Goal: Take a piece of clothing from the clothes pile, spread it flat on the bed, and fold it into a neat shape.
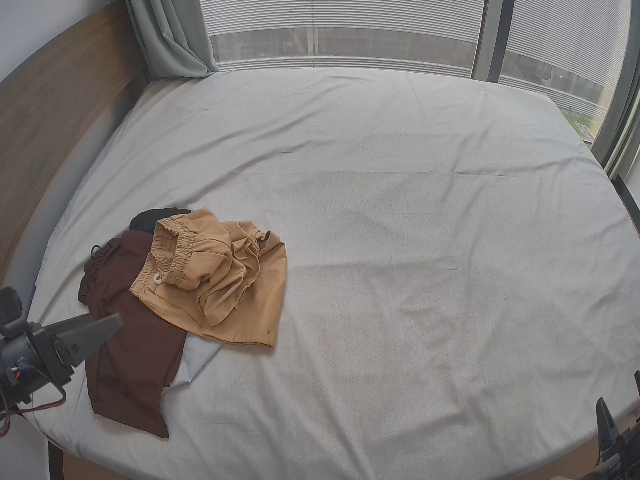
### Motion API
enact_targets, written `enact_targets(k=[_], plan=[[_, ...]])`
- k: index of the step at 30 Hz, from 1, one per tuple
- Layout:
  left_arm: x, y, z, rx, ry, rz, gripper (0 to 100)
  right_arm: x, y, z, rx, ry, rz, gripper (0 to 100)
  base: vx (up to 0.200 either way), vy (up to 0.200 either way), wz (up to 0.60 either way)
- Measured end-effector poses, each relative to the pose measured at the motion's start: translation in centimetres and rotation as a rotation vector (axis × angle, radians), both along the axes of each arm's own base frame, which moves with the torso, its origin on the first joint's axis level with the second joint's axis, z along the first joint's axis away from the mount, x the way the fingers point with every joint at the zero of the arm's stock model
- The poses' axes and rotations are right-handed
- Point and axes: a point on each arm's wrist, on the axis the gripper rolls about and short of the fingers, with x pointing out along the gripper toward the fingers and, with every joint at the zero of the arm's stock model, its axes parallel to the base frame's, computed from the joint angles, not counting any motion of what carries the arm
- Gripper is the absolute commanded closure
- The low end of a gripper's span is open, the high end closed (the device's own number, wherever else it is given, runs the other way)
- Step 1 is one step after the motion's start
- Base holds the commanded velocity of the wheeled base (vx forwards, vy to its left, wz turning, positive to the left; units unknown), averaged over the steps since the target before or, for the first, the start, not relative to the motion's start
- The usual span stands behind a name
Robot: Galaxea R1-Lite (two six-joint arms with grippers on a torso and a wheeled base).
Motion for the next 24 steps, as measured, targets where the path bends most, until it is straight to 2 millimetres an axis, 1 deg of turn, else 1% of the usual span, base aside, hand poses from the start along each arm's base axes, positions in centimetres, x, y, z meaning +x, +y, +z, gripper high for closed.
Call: enact_targets(k=[5, 11, 15, 24], plan=[[2.0, 0.0, 0.5, 0.009, 0.029, 0.0, 0, 0.0, 0.0, 0.0, -0.001, 0.0, 0.0, 0, 0.0, 0.0, 0.0], [4.7, 0.1, 0.9, 0.026, 0.002, -0.003, 0, 0.0, 0.0, 0.0, -0.001, 0.0, 0.0, 0, 0.0, 0.0, 0.0], [6.5, 0.1, 0.7, 0.026, -0.004, -0.003, 0, 0.0, 0.0, 0.0, -0.001, 0.0, 0.0, 0, 0.0, 0.0, 0.0], [10.4, 0.8, 0.0, 0.012, 0.047, -0.016, 0, 0.0, 0.0, 0.0, -0.003, 0.0, 0.0, 0, 0.0, 0.0, 0.0]])
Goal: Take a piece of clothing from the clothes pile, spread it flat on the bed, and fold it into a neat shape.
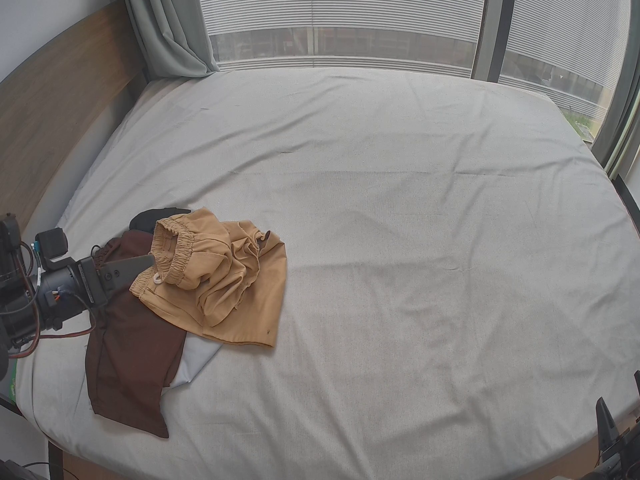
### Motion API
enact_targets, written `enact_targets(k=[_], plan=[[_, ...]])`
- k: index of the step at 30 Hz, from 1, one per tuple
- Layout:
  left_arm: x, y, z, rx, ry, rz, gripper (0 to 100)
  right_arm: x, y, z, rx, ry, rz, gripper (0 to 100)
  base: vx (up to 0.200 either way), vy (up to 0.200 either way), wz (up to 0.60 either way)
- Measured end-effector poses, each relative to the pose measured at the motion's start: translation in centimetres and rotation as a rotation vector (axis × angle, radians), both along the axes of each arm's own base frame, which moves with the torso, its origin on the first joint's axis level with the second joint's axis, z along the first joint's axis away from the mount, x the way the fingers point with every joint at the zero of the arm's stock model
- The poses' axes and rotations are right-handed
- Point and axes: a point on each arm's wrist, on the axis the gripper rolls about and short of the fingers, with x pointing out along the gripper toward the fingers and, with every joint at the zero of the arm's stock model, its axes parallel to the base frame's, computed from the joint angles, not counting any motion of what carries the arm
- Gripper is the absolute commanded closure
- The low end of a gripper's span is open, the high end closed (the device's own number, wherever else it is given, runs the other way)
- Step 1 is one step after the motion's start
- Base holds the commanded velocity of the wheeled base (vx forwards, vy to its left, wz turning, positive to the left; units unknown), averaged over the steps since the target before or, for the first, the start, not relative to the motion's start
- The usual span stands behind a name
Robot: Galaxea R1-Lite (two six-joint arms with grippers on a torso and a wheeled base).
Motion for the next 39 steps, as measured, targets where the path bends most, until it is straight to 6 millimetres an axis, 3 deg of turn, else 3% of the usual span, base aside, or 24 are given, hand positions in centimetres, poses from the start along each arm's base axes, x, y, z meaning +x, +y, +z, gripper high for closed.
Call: enact_targets(k=[39], plan=[[12.7, 1.0, -3.7, -0.026, 0.076, -0.043, 0, 0.0, 0.0, 0.0, 0.003, -0.001, 0.001, 0, 0.0, 0.0, 0.0]])
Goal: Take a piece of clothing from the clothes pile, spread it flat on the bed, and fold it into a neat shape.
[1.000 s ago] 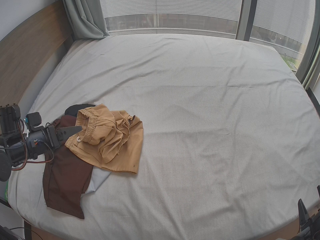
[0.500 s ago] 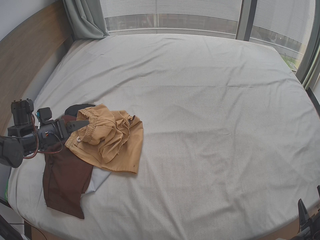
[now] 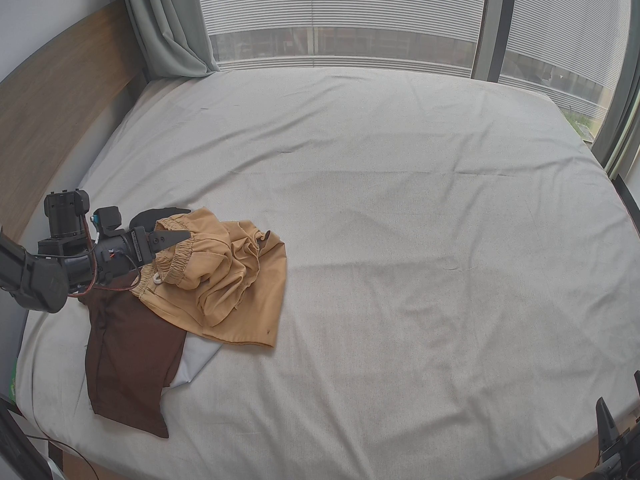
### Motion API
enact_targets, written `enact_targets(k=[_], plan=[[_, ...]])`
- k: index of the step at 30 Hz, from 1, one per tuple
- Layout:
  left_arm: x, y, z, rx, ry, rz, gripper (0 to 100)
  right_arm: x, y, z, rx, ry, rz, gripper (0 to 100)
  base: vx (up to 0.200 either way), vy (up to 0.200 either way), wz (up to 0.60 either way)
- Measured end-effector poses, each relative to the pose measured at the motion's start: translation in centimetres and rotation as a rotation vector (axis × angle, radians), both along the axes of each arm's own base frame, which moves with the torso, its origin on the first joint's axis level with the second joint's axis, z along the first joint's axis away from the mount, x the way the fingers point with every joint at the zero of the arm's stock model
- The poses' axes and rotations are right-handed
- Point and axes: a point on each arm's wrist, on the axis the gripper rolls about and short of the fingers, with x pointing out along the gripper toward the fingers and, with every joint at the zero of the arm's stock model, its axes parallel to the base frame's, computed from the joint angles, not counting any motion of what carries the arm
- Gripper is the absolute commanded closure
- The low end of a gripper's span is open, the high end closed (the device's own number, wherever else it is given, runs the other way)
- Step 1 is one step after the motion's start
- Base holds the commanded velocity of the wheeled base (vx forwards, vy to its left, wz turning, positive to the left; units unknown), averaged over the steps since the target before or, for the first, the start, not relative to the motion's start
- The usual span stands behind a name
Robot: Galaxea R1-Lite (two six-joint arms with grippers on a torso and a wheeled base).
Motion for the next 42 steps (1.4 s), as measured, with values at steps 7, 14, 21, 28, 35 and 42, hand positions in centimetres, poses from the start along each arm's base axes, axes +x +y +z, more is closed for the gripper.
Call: enact_targets(k=[7, 14, 21, 28, 35, 42], plan=[[1.8, 0.0, -0.8, 0.0, 0.005, -0.004, 0, 0.0, 0.0, 0.0, 0.0, 0.0, 0.0, 0, 0.0, 0.0, 0.0], [3.1, -0.4, -1.7, -0.001, 0.018, -0.015, 0, 0.0, 0.0, 0.0, 0.0, 0.0, 0.0, 0, 0.0, 0.0, 0.0], [3.8, -0.7, -2.2, -0.001, 0.015, -0.025, 0, 0.0, 0.0, 0.0, 0.0, 0.0, 0.0, 0, 0.0, 0.0, 0.0], [4.4, -1.7, -2.6, -0.002, 0.007, -0.05, 0, 0.0, 0.0, 0.0, 0.0, 0.0, 0.0, 0, 0.0, 0.0, 0.0], [5.1, -2.4, -3.1, -0.003, 0.006, -0.066, 0, 0.0, 0.0, 0.0, 0.0, 0.0, 0.0, 0, 0.0, 0.0, 0.0], [5.4, -2.5, -3.4, -0.003, 0.007, -0.071, 0, 0.0, 0.0, 0.0, 0.001, 0.0, 0.0, 0, 0.0, 0.0, 0.0]])
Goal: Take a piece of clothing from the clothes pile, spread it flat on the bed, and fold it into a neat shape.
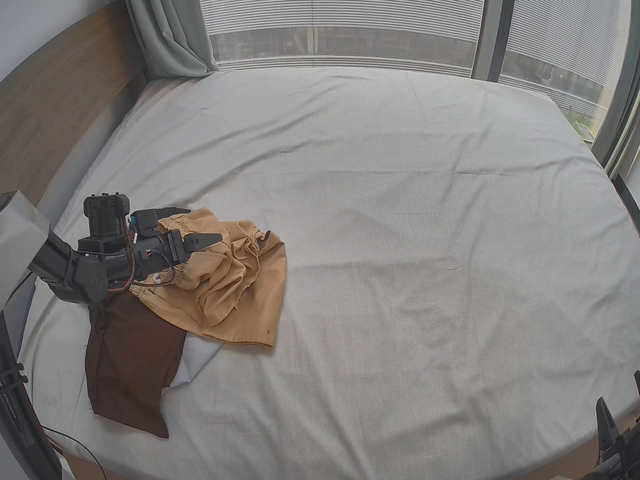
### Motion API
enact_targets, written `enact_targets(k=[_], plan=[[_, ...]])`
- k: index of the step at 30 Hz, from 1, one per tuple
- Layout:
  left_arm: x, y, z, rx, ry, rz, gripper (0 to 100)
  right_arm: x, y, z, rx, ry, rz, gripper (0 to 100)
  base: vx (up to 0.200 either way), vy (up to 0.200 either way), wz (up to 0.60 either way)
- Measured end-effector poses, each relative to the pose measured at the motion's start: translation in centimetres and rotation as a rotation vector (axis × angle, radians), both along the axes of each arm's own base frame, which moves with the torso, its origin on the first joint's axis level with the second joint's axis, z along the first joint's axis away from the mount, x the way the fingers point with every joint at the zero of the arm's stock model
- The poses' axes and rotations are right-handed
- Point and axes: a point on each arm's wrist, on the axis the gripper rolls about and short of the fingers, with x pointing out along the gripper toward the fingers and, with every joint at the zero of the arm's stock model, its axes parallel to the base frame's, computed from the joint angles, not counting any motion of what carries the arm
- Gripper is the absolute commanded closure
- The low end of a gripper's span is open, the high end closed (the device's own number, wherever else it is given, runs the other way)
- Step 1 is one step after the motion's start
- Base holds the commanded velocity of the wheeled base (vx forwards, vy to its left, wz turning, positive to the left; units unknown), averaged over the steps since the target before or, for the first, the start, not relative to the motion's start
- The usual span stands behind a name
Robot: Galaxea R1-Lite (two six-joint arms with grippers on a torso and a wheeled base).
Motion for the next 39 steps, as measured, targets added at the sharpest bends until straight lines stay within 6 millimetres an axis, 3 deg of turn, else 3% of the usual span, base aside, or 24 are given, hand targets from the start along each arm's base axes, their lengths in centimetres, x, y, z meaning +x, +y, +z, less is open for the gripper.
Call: enact_targets(k=[2, 3, 20, 39], plan=[[0.0, -0.1, 0.0, 0.0, 0.0, -0.001, 0, 0.0, 0.0, 0.0, 0.0, 0.0, 0.0, 0, 0.0, 0.0, 0.0], [0.1, -0.1, 0.0, 0.0, 0.0, -0.002, 100, 0.0, 0.0, 0.0, 0.0, 0.0, 0.0, 0, 0.0, 0.0, 0.0], [-0.2, -0.3, -0.7, -0.007, 0.024, -0.029, 100, 0.0, 0.0, 0.0, 0.0, 0.0, 0.0, 0, 0.0, 0.0, 0.0], [-3.3, 0.4, -0.4, -0.013, -0.015, -0.017, 100, 0.0, 0.0, 0.0, 0.001, 0.0, 0.002, 0, 0.0, 0.0, 0.0]])
